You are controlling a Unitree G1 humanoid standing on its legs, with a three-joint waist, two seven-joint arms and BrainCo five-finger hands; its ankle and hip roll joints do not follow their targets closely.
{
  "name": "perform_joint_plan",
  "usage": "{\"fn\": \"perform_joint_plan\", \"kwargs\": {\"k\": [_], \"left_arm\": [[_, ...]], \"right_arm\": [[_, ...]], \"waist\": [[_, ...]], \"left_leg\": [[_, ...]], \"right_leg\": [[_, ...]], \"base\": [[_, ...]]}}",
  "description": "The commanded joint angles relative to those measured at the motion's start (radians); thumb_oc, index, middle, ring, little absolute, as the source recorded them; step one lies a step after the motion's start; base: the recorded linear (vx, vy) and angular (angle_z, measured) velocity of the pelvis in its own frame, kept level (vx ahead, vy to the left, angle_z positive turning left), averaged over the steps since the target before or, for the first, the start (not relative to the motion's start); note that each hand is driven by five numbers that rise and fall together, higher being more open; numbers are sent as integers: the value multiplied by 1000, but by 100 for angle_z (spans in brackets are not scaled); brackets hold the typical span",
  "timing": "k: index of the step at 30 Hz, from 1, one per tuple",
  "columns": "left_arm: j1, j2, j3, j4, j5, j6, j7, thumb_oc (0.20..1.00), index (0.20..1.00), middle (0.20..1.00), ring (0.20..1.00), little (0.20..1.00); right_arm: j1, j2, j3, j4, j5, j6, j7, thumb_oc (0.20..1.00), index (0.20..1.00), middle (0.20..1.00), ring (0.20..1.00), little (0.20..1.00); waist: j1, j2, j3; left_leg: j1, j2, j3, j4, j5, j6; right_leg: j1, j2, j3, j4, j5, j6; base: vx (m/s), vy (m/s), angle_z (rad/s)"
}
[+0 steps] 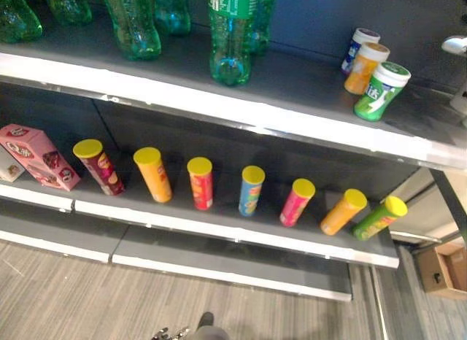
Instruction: Put the goods on the table back onto the shelves and tidy them up.
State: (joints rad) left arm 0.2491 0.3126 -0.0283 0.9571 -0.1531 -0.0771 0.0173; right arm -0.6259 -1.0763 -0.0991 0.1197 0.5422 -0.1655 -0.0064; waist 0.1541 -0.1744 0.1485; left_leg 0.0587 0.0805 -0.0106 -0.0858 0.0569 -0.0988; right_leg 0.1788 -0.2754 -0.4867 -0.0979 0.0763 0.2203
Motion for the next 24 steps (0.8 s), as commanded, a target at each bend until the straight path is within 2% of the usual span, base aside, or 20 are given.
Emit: {"fn": "perform_joint_plan", "kwargs": {"k": [1,7,10,11,12,13,14,17,22,23,24], "left_arm": [[-9,13,1,0,2,-15,11,1000,1000,1000,1000,1000],[-21,1,-2,-13,28,-12,13,1000,1000,1000,1000,1000],[-31,1,5,-15,44,-13,10,1000,1000,1000,1000,1000],[-37,-1,8,-14,58,-16,12,1000,1000,1000,1000,1000],[-39,0,5,-14,58,-16,12,1000,1000,1000,1000,1000],[-43,-1,8,-11,70,-15,11,1000,1000,1000,1000,1000],[-42,1,5,-11,71,-15,11,1000,1000,1000,1000,1000],[-54,-3,5,-3,76,-16,12,1000,1000,1000,1000,1000],[-52,-8,9,-20,77,-12,-8,1000,1000,1000,1000,1000],[-52,-8,9,-20,77,-12,-8,1000,1000,1000,1000,1000],[-49,-5,10,-25,85,-12,-19,1000,1000,1000,1000,1000]], "right_arm": [[39,-30,-54,-120,-124,-65,-85,1000,1000,1000,1000,1000],[261,57,-230,-291,-154,-61,-63,1000,1000,1000,1000,1000],[388,113,-336,-359,-146,-62,-35,1000,1000,1000,1000,1000],[461,154,-386,-390,-133,-66,-22,1000,1000,1000,1000,1000],[466,156,-392,-393,-133,-65,-21,1000,1000,1000,1000,1000],[514,189,-409,-405,-110,-59,4,1000,1000,1000,1000,1000],[522,192,-415,-409,-108,-57,6,1000,1000,1000,1000,1000],[608,246,-412,-380,-65,-44,37,1000,1000,1000,1000,1000],[762,350,-362,-321,68,37,184,1000,1000,1000,1000,1000],[762,350,-362,-321,68,37,184,1000,1000,1000,1000,1000],[796,368,-353,-298,92,68,229,1000,1000,1000,1000,1000]], "waist": [[-19,-7,-49],[-63,14,-60],[-92,26,-64],[-115,39,-65],[-113,36,-66],[-134,45,-68],[-130,44,-70],[-159,57,-67],[-196,74,-60],[-196,74,-60],[-202,76,-61]], "left_leg": [[30,11,96,14,-125,17],[40,11,112,16,-132,22],[45,14,123,16,-136,23],[52,18,130,17,-143,23],[48,16,130,17,-139,24],[49,14,137,17,-140,26],[48,15,139,17,-141,26],[52,14,157,18,-143,27],[52,15,178,14,-141,26],[52,15,178,14,-141,26],[48,12,182,11,-136,27]], "right_leg": [[-88,-15,52,95,-43,-33],[-93,-14,75,91,-42,-33],[-100,-11,90,90,-45,-32],[-104,-7,104,93,-49,-32],[-106,-9,104,92,-45,-32],[-113,-9,116,90,-42,-31],[-116,-8,118,90,-42,-31],[-129,-8,139,91,-36,-30],[-150,-6,165,92,-31,-29],[-150,-6,165,92,-31,-29],[-156,-8,167,91,-27,-28]], "base": [[28,11,-4],[20,14,-12],[35,4,-18],[11,7,-23],[30,10,-21],[3,13,-13],[27,13,-23],[11,16,-32],[5,4,-16],[2,4,-20],[-3,8,-22]]}}
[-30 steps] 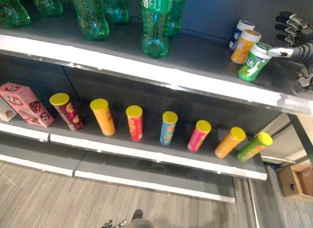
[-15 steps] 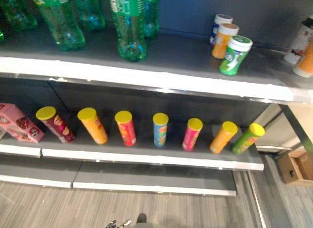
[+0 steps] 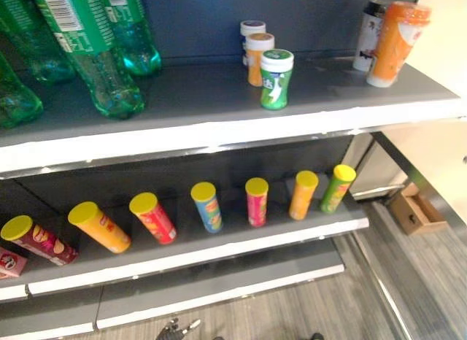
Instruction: Put the goods on the table back onto the shelves and tidy them up.
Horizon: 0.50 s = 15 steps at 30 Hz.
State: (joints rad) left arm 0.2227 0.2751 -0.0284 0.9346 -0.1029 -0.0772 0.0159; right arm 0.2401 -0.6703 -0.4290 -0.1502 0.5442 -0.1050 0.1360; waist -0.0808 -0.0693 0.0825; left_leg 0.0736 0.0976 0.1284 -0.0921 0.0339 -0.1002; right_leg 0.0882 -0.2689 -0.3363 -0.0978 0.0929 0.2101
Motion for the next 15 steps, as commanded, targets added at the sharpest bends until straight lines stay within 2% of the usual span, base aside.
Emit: {"fn": "perform_joint_plan", "kwargs": {"k": [1,2,3,6,7,9,10,11,12,15], "left_arm": [[-19,33,10,-4,40,-12,-25,1000,1000,1000,1000,1000],[-15,32,1,-6,46,-8,-40,1000,1000,1000,1000,1000],[-22,34,-7,-6,48,-2,-46,1000,1000,1000,1000,1000],[-28,42,-3,-13,57,2,-66,1000,1000,1000,1000,1000],[-39,47,-20,-13,63,9,-68,1000,1000,1000,1000,1000],[-59,46,-42,2,71,13,-49,1000,1000,1000,1000,1000],[-60,46,-42,2,71,13,-49,1000,1000,1000,1000,1000],[-72,48,-50,14,66,16,-33,1000,1000,1000,1000,1000],[-75,49,-53,19,69,15,-21,1000,1000,1000,1000,1000],[-89,50,-55,34,64,13,-1,1000,1000,1000,1000,1000]], "right_arm": [[-43,-8,-10,0,124,33,121,1000,1000,1000,1000,1000],[-21,53,34,102,168,52,145,1000,1000,1000,1000,1000],[-20,59,96,232,147,57,139,1000,1000,1000,1000,1000],[33,50,201,425,-44,119,189,1000,1000,1000,1000,1000],[29,87,290,598,-204,114,165,1000,1000,1000,1000,1000],[-39,167,351,793,-308,97,65,1000,1000,1000,1000,1000],[-40,167,351,795,-308,96,65,1000,1000,1000,1000,1000],[-87,222,370,951,-348,97,-5,1000,1000,1000,1000,1000],[-103,254,380,1003,-380,95,-37,1000,1000,1000,1000,1000],[-138,287,404,1087,-423,95,-87,1000,1000,1000,1000,1000]], "waist": [[27,-26,4],[20,-20,2],[18,-17,4],[11,-14,5],[11,-13,6],[18,-10,6],[17,-12,4],[25,-6,5],[31,-4,5],[38,-1,2]], "left_leg": [[33,-6,46,16,-113,29],[33,-8,52,15,-115,30],[38,-10,54,15,-117,30],[41,-14,59,13,-117,29],[42,-13,56,14,-117,30],[44,-15,54,15,-119,33],[41,-16,53,15,-117,34],[46,-15,48,17,-121,35],[48,-15,45,17,-122,36],[46,-17,39,18,-122,39]], "right_leg": [[-67,-15,18,89,-43,-17],[-68,-19,20,88,-41,-15],[-65,-19,22,89,-39,-15],[-65,-22,23,86,-35,-14],[-62,-22,18,86,-37,-16],[-53,-23,16,85,-38,-18],[-56,-24,15,84,-37,-18],[-47,-21,12,85,-43,-20],[-41,-21,9,84,-46,-21],[-37,-19,6,83,-48,-23]], "base": [[12,19,-15],[28,21,-5],[13,28,-12],[-2,11,-12],[10,-9,5],[0,0,0],[0,0,0],[31,-30,-3],[43,-36,-4],[3,-7,2]]}}
